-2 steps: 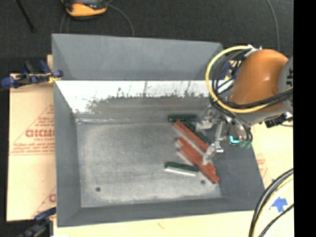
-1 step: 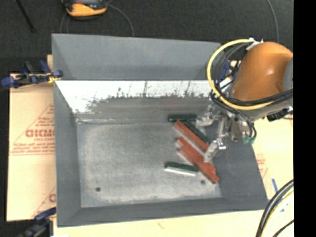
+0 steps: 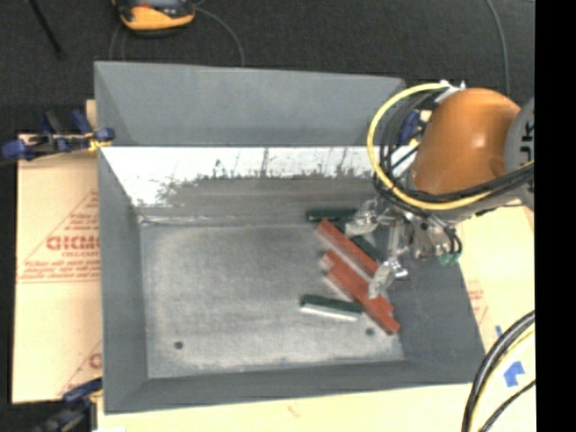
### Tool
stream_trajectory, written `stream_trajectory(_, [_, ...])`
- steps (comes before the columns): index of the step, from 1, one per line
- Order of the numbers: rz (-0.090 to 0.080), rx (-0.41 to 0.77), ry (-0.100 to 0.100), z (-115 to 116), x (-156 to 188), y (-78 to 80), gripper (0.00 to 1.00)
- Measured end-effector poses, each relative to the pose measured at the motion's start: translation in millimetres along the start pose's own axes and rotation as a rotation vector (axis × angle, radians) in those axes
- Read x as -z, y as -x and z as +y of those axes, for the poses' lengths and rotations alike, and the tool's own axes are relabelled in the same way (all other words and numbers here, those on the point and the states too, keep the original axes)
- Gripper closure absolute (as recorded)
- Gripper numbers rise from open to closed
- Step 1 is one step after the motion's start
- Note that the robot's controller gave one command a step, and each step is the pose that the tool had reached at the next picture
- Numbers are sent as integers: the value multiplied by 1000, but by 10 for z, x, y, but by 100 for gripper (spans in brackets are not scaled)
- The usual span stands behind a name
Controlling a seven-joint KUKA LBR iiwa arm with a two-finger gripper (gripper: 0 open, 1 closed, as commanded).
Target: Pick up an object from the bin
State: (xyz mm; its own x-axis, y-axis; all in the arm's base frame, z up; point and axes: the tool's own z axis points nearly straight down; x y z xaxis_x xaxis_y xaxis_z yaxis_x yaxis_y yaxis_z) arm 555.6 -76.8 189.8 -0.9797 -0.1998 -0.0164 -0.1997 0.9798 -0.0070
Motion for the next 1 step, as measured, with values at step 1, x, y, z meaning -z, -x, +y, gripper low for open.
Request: stream_trajectory(1, [12, 60, 7, -41, -458, -10, 0])
